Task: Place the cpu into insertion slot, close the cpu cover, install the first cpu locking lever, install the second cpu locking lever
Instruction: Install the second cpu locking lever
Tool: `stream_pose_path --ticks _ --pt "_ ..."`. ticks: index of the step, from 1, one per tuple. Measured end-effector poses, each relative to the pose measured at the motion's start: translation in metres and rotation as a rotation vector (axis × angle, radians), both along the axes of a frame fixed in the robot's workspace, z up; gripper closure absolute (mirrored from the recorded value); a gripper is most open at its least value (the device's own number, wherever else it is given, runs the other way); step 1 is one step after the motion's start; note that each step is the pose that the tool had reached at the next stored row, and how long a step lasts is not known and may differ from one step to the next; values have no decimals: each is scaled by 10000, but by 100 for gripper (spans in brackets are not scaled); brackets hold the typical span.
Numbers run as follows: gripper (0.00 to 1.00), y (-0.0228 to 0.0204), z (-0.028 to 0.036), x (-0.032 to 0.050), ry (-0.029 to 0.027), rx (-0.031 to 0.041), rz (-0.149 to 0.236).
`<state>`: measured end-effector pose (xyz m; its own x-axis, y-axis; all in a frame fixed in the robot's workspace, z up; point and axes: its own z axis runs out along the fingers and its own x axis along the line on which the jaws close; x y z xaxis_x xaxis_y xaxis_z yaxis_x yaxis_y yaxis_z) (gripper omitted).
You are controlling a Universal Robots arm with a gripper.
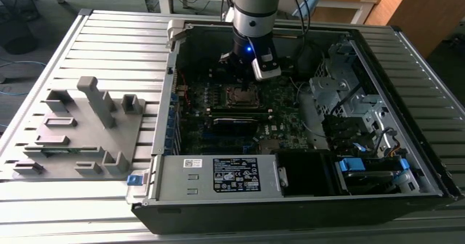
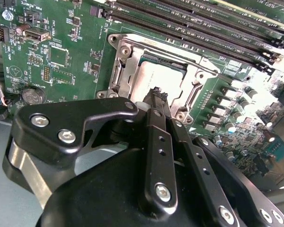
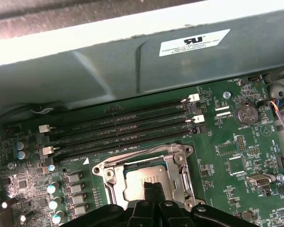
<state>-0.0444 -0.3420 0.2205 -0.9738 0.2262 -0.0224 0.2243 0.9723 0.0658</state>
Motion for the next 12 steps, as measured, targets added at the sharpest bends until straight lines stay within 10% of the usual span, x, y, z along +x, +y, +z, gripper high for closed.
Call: stream_pose_path --ticks 12 --pt "89 -10 55 0 1 -1 0"
